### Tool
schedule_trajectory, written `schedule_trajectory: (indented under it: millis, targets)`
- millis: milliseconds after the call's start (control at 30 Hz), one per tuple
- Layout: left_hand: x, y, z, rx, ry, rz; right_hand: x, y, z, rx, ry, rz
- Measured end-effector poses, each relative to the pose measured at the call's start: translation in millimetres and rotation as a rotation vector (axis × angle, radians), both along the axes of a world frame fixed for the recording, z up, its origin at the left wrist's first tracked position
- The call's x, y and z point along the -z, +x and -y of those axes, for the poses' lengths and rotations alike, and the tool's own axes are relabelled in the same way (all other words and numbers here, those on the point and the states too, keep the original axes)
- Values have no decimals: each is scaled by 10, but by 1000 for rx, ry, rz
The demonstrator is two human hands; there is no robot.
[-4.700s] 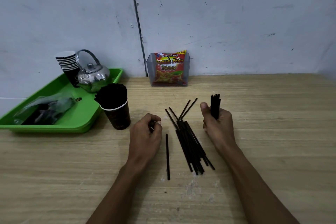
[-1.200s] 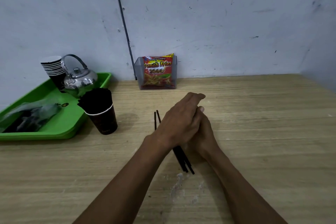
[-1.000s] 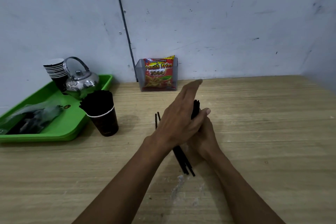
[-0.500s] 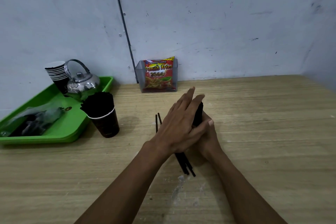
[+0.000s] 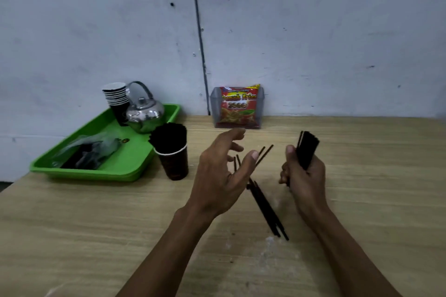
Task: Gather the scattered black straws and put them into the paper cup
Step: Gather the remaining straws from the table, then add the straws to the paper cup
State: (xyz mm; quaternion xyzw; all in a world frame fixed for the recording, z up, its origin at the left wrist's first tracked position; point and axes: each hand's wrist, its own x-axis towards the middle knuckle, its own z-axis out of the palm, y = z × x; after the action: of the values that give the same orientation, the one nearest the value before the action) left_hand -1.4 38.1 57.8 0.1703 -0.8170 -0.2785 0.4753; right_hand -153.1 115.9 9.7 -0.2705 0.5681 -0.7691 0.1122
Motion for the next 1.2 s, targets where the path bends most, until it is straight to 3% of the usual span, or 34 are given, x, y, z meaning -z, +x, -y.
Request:
schedule_trajectory:
  millis: [200, 333, 633, 967, 1200]
  targets:
    - [113, 544, 307, -270, 79, -269, -234, 304, 234, -79, -121, 149]
    - [217, 793, 598, -374, 277, -390, -404, 587, 512, -133, -130, 206]
    - [443, 860, 973, -295, 355, -31, -814, 1169, 1238, -291, -153, 162]
    - [588, 772, 1103, -137, 481, -70, -689, 1391, 1655, -426, -86, 165]
    - [602, 771, 1136, -137, 473, -62, -294, 1344, 1879, -265, 228, -65]
